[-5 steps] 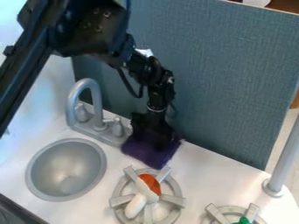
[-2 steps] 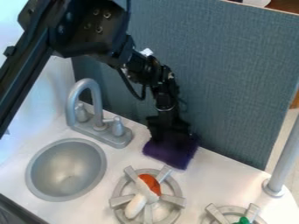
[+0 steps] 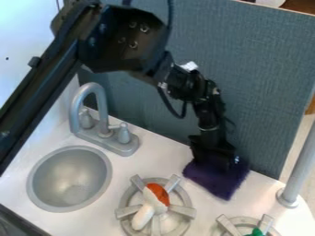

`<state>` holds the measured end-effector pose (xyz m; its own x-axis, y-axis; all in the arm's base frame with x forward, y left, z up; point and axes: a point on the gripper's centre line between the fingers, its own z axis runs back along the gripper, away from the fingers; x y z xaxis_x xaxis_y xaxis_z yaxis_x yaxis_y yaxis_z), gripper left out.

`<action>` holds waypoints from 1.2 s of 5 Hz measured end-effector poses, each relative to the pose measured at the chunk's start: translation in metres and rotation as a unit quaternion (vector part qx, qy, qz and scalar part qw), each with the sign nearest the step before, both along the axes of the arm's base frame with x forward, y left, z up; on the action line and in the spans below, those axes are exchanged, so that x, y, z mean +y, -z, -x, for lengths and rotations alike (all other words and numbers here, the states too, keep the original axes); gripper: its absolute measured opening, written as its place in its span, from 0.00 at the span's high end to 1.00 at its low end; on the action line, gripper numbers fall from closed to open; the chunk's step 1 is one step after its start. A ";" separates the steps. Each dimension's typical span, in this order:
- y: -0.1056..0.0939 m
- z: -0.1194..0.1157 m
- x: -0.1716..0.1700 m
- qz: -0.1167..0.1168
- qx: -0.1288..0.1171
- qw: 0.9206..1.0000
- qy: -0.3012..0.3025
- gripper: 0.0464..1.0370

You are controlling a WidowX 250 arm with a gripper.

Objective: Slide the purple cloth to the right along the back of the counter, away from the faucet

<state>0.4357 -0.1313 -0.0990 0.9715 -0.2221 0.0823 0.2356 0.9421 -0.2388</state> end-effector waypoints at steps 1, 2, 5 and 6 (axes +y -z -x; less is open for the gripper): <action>0.000 0.006 -0.017 0.000 0.001 1.000 0.024 0.04; -0.007 0.005 -0.035 0.003 -0.007 0.999 0.044 0.04; -0.044 0.018 -0.008 -0.023 -0.026 0.999 0.024 0.04; -0.052 0.049 0.006 -0.042 -0.007 0.998 0.037 0.04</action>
<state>0.3868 -0.1256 -0.0474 0.9509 -0.3004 0.0742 0.3086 0.9383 -0.1559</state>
